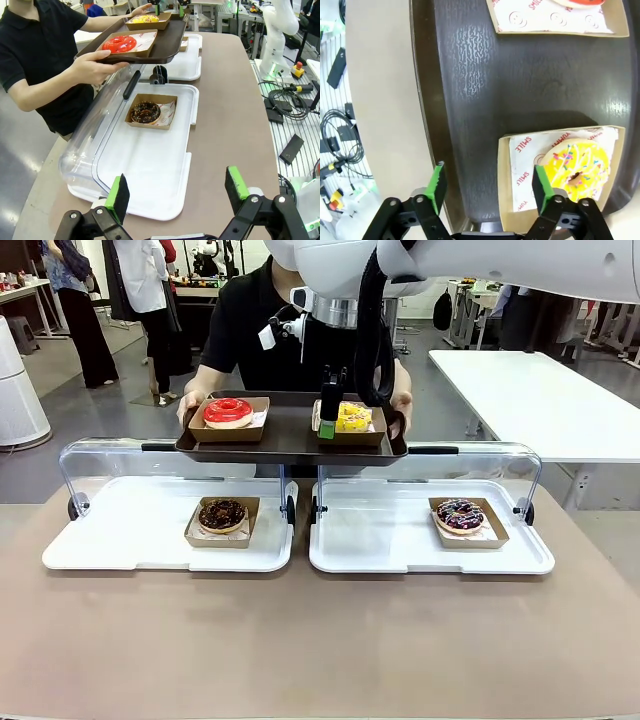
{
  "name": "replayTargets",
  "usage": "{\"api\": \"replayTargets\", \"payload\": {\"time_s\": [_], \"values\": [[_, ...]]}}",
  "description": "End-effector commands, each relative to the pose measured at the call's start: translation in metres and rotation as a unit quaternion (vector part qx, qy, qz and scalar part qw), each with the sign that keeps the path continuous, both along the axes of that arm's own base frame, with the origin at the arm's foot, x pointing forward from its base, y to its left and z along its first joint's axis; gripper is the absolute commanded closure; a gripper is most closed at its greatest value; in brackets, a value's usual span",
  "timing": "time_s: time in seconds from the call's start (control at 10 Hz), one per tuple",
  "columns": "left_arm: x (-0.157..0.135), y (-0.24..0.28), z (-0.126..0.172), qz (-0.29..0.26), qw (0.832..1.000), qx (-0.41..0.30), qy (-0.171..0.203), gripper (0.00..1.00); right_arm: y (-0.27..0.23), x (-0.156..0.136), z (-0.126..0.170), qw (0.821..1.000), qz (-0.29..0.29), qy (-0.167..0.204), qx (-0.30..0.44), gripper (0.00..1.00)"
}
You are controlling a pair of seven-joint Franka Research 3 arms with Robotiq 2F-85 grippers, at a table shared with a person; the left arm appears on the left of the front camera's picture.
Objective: Provide the desired donut to the person.
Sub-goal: Place the picked Paper togo box onto the Handle tray extended by the person.
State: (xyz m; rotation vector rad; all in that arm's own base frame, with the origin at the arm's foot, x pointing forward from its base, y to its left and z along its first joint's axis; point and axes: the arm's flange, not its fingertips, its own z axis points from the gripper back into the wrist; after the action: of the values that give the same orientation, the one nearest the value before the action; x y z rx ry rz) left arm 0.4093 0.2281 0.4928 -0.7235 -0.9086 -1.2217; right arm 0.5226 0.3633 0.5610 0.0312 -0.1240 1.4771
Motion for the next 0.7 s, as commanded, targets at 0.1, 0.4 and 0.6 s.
{"api": "replayTargets", "payload": {"time_s": [0.1,0.4,0.6], "values": [[-0.002,0.0,0.0,-0.001,1.0,0.0,-0.002,0.0,-0.001,0.002,0.003,1.0,0.01,0.021,0.01,0.0],[-0.002,0.0,0.0,-0.001,1.0,0.0,-0.002,0.0,-0.003,-0.018,0.016,0.999,0.03,0.037,0.012,0.0],[-0.002,0.0,0.0,-0.001,1.0,0.0,-0.002,0.0,-0.045,-0.075,0.046,0.999,0.042,0.026,0.011,0.0]]}}
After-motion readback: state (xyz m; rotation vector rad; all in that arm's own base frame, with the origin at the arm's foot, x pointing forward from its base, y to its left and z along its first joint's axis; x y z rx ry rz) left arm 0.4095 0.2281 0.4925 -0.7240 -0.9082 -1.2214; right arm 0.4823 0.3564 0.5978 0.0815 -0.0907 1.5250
